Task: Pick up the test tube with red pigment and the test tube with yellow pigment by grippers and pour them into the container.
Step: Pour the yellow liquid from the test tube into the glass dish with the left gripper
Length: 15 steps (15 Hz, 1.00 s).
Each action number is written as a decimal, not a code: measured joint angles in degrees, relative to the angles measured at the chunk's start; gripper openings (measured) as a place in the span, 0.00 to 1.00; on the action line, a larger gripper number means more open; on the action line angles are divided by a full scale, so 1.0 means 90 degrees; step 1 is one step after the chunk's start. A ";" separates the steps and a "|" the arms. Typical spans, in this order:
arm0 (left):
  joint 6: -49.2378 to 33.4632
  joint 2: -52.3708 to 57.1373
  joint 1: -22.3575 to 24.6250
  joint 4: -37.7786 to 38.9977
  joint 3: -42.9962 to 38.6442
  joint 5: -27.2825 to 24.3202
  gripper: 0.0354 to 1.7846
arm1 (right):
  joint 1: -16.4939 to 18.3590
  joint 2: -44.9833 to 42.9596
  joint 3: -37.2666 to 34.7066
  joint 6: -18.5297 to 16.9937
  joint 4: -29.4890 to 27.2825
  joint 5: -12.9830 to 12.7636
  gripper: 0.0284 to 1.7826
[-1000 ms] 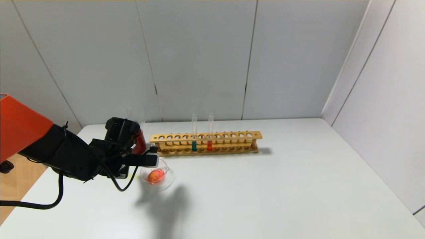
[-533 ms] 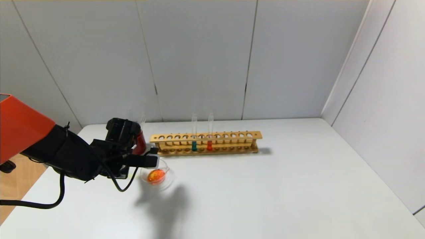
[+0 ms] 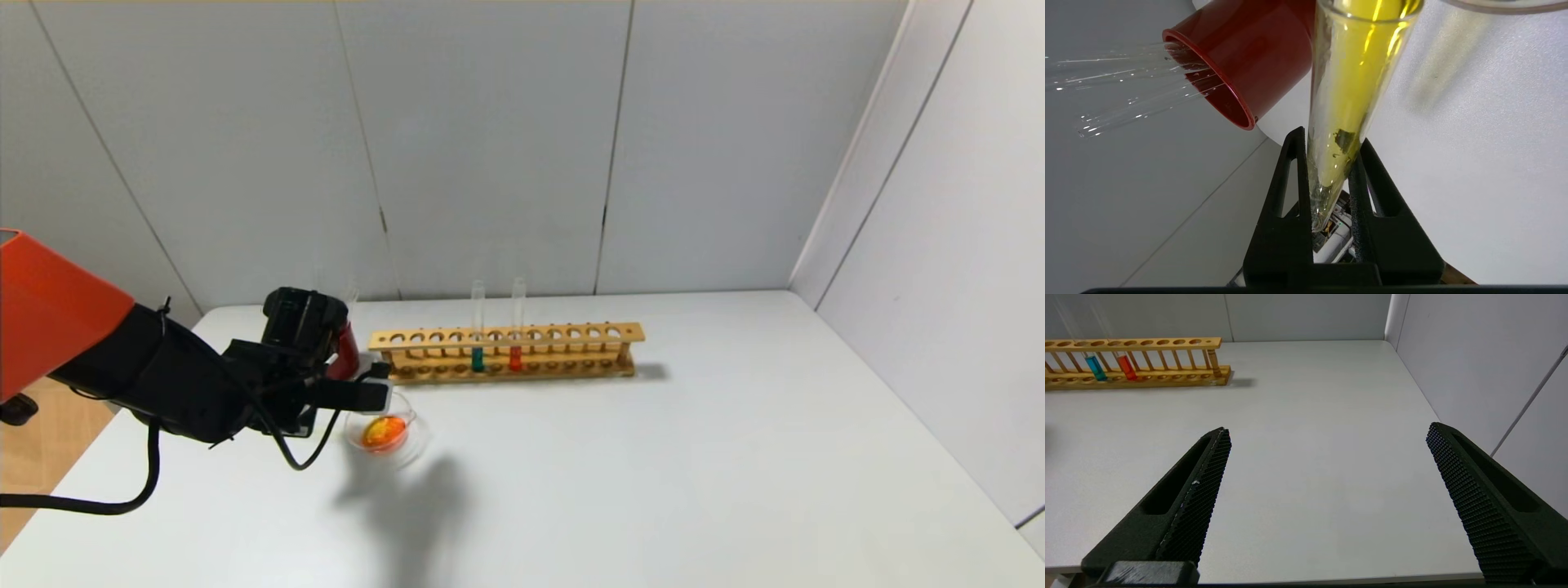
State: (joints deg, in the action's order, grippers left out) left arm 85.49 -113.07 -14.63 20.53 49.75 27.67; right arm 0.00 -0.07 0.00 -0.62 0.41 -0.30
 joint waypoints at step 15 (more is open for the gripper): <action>0.0349 0.0028 -0.0102 -0.0003 0.0015 0.0291 0.16 | 0.0000 0.0000 0.0000 0.0000 -0.0001 0.0001 0.98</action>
State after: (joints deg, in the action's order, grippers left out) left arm 88.64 -112.81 -15.54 20.50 49.88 30.29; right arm 0.00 -0.07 0.00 -0.62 0.40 -0.29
